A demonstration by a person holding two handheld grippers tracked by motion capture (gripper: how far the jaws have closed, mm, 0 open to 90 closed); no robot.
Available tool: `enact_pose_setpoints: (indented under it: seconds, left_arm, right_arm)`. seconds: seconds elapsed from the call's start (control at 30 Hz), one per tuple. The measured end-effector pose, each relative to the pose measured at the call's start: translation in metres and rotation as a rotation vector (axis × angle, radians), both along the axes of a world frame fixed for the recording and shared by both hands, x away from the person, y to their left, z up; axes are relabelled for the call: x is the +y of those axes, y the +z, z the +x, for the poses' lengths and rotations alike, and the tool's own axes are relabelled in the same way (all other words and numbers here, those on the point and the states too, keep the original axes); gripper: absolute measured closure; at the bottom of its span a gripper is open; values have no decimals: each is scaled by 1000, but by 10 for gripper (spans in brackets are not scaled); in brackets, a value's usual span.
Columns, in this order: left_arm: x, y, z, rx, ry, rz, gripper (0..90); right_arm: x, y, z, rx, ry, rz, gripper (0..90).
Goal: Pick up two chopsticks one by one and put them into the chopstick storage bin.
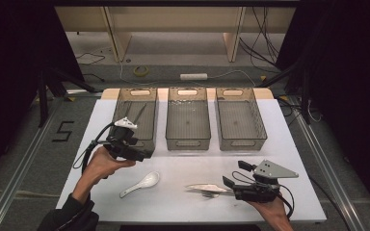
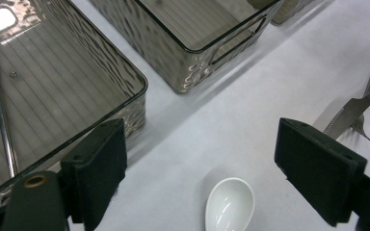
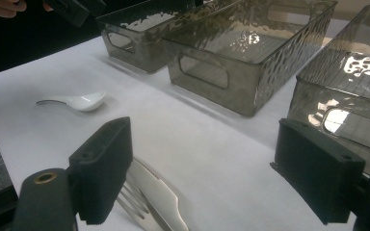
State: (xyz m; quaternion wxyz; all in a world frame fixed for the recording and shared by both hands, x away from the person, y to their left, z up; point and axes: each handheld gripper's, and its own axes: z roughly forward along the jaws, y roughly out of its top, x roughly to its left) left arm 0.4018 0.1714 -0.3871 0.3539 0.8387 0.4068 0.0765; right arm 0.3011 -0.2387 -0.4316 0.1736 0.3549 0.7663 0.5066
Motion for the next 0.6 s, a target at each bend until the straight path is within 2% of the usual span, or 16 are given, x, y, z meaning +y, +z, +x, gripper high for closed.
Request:
enact_pose_setpoints:
  seconds: [0.17, 0.33, 0.6]
  left_arm:
    - [-2, -4, -2, 16, -9, 12, 185]
    - [-4, -6, -4, 32, -30, 49, 179]
    - [-5, -11, -9, 51, -50, 79, 179]
  right_arm:
    - [-1, -1, 1, 0, 0, 4, 219]
    - [-2, -2, 2, 3, 0, 8, 219]
    - [-4, -1, 0, 6, -5, 7, 219]
